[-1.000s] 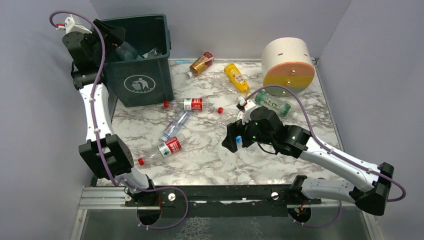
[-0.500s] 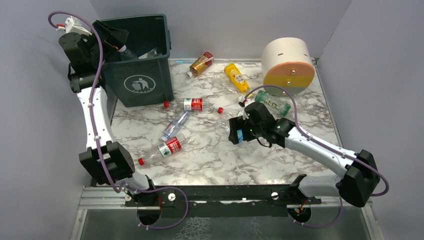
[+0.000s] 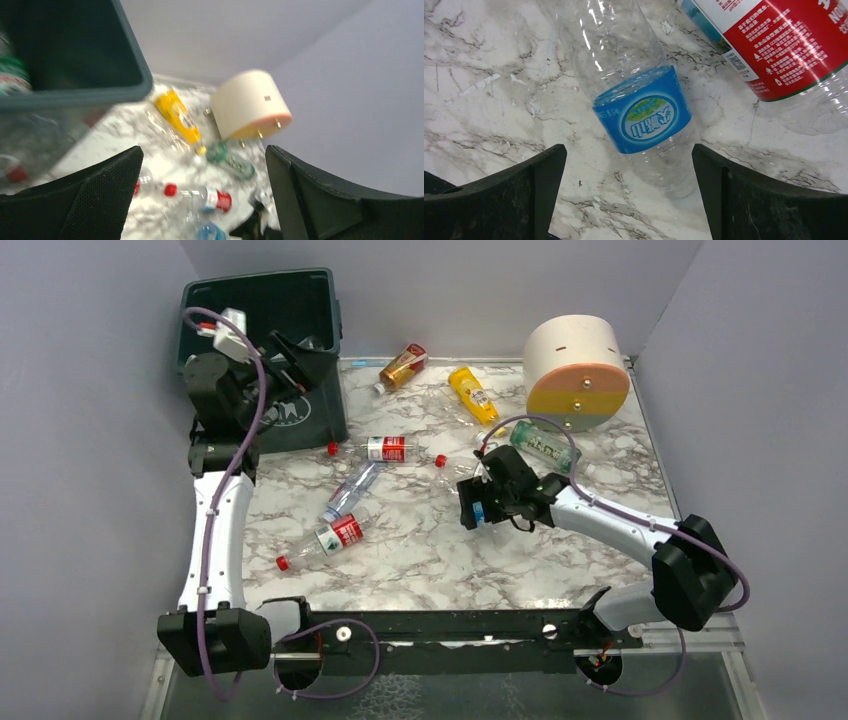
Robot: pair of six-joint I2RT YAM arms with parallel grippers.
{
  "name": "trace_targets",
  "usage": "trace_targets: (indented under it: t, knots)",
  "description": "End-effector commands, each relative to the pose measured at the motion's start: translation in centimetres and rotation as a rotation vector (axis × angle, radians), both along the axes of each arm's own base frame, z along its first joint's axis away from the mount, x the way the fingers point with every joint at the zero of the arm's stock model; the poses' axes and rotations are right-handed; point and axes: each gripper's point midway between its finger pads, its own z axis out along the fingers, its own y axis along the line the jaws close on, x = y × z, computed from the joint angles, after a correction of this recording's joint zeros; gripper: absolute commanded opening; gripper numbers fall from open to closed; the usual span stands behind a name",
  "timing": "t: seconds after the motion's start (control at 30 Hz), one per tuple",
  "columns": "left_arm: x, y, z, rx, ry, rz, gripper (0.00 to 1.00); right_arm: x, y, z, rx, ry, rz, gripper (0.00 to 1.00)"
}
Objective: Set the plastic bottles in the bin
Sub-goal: Place the plastic bottle in the trash bin, then pick up the plastic bottle at the center of the board.
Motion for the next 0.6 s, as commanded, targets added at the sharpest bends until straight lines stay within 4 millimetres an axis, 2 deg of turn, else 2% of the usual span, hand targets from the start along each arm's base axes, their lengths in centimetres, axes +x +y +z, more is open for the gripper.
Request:
trace_targets:
  t: [0.0,0.13,0.37,0.57]
  knots:
    - [-2.2,-4.8,-2.7,0.002,0.046,-0.126,0.99,0.0,0.1,-1.3,-0.012,0.015,0.016,0.99]
    - [-3.5,-7.6,-5.3,0.011,0.093,-0.186,0.99,0.1,-0.3,-2.4,-0.049,0.026,0.009,0.99]
    - [-5.0,-10.5,-9.2,0.037,0.166,-0.237,0.99,-0.3,0.1,-3.9,-0.049,0.064,0.024,1.00]
    - [-6.1,-11.9,-11.6,0.051,0.215,-0.267,0.99,-0.7,0.6,-3.9,-0.021,0.076,0.052,0.87]
